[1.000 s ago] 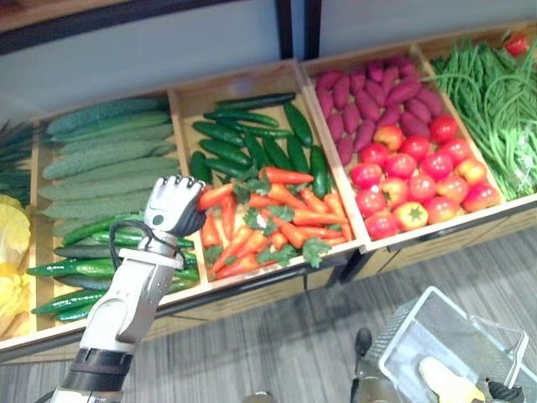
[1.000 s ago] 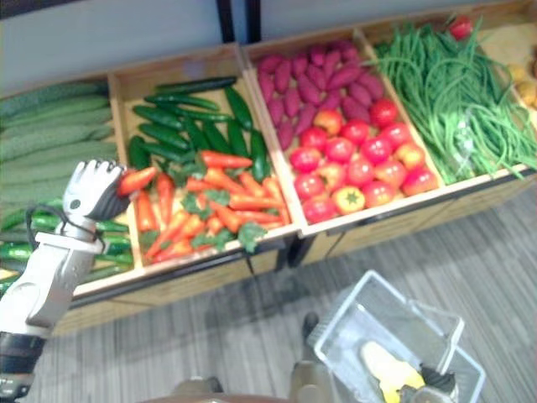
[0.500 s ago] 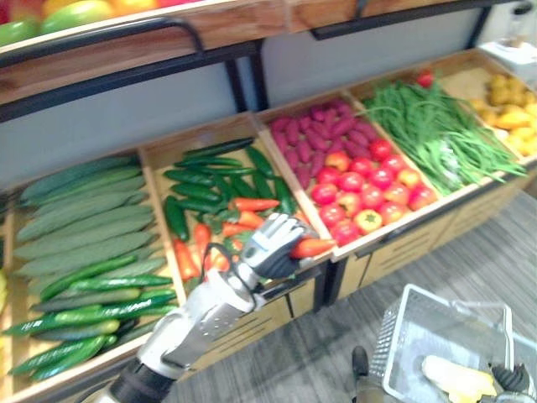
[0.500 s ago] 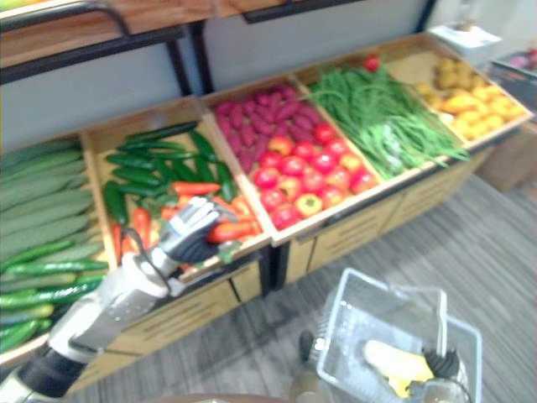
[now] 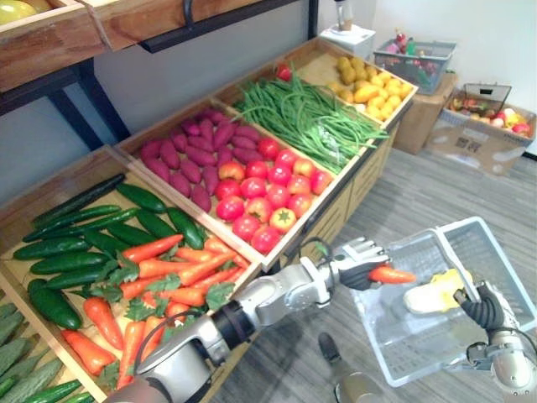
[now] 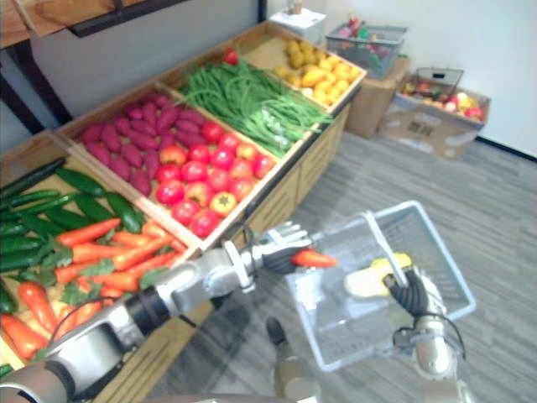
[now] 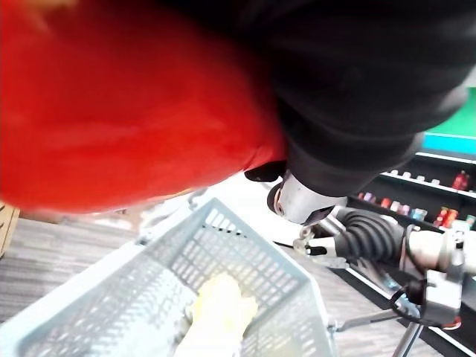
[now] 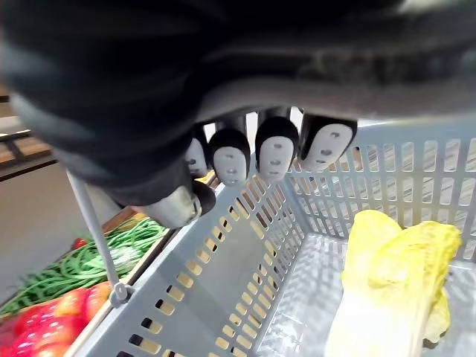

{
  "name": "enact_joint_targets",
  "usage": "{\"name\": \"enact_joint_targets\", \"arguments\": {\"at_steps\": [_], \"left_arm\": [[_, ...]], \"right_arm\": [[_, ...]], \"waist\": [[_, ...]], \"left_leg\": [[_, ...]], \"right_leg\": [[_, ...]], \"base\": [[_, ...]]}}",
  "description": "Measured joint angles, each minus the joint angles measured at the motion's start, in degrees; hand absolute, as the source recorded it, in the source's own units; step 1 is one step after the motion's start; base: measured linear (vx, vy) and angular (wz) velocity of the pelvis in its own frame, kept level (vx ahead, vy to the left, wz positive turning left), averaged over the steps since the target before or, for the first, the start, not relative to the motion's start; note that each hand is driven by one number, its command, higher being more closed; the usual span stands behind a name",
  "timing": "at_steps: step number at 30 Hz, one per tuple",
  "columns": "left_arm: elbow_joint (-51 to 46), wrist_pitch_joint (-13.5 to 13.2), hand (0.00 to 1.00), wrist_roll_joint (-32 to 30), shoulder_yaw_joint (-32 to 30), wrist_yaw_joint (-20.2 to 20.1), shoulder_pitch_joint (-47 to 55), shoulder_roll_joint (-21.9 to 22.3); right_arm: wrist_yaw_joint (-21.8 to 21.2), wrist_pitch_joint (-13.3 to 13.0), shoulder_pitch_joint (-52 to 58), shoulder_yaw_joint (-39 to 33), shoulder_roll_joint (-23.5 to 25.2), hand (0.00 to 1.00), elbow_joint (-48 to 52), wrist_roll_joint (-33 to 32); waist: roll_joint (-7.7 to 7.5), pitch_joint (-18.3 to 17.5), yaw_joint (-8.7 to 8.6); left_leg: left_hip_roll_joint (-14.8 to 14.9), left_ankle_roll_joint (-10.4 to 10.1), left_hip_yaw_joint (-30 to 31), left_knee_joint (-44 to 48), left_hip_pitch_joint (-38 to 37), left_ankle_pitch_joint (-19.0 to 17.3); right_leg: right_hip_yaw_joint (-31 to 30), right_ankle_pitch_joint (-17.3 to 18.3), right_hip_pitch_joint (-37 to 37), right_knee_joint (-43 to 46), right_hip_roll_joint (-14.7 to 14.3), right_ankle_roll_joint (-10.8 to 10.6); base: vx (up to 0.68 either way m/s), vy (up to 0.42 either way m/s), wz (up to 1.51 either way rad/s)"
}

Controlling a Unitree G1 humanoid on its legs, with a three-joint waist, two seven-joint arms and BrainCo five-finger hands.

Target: Pick vegetable in the basket

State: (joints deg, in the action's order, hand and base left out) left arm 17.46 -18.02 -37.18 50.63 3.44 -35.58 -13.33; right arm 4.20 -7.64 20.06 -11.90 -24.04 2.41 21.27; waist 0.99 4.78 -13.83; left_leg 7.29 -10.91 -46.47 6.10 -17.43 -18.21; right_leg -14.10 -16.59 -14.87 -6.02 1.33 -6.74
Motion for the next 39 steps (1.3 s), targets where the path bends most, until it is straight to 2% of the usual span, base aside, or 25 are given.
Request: {"name": "enact_joint_targets", "arguments": {"at_steps": [5, 14, 15, 22, 28, 35, 39], "left_arm": [[5.22, 0.76, 1.0, -0.11, 3.75, -0.34, -0.91, 6.0], [13.79, 1.79, 1.0, -1.88, 6.17, -0.5, -2.98, 11.41], [14.7, 1.96, 0.0, -1.92, 6.56, -0.5, -2.98, 11.84], [21.32, 2.41, 0.0, -4.76, 7.74, -0.47, -2.91, 13.8], [22.49, 2.38, 0.0, -5.89, 8.19, -1.51, -2.88, 13.96], [21.39, 2.37, 0.0, -5.77, 8.65, -1.5, -2.87, 14.23], [16.07, 2.31, 0.0, -5.73, 8.67, -1.51, -2.86, 13.61]], "right_arm": [[-2.14, -0.86, 2.12, 2.15, -0.24, 1.0, 4.41, -3.86], [-2.9, -1.29, 3.08, 3.99, -0.24, 1.0, 5.68, -4.45], [-2.9, -1.29, 3.19, 3.99, -0.22, 1.0, 5.68, -4.46], [-2.78, -1.29, 3.43, 3.97, -0.16, 1.0, 5.86, -5.71], [-2.16, -1.28, 3.94, 3.89, 0.41, 1.0, 5.78, -6.02], [-1.87, -1.26, 3.81, 3.68, 0.59, 1.0, 2.74, -5.55], [-1.58, -1.2, 2.87, 3.22, 2.11, 1.0, -1.16, -5.53]], "waist": [[-0.61, 0.38, -0.32], [-0.51, 0.31, -0.78], [-0.5, 0.31, -0.94], [-0.84, 0.3, -1.83], [-1.12, 0.37, -2.04], [-1.29, -0.03, -1.68], [-1.82, -0.43, -1.46]], "left_leg": [[-0.19, -0.05, -0.04, 0.08, 0.17, -0.83], [-0.66, 0.02, 1.38, 0.09, 1.22, -0.81], [-0.66, 0.03, 1.61, 0.07, 1.34, -0.8], [-0.8, 0.04, 1.72, 0.03, 1.34, -0.79], [-0.73, 0.18, 3.04, 0.06, 2.13, -0.79], [-0.65, 0.83, 6.54, 0.21, 3.61, -0.45], [-0.72, 1.27, 8.53, 0.36, 4.37, -0.19]], "right_leg": [[0.12, 0.02, -0.13, -0.01, 0.48, -0.02], [1.14, 0.02, -0.79, 0.0, 1.65, -0.02], [1.42, 0.02, -0.78, 0.0, 1.8, -0.03], [1.58, 0.05, -0.74, 0.0, 2.02, -0.06], [2.43, 0.08, -0.8, -0.01, 2.6, -0.09], [5.45, 0.17, -0.45, -0.01, 4.32, 0.01], [7.14, 0.2, -0.03, -0.01, 5.17, 0.02]], "base": [[-0.01, -0.009, 0.01], [0.05, -0.006, 0.05], [0.06, -0.014, 0.15], [0.05, -0.022, 0.02], [0.04, -0.033, 0.08], [0.04, -0.036, 0.26], [0.04, -0.046, 0.23]]}}
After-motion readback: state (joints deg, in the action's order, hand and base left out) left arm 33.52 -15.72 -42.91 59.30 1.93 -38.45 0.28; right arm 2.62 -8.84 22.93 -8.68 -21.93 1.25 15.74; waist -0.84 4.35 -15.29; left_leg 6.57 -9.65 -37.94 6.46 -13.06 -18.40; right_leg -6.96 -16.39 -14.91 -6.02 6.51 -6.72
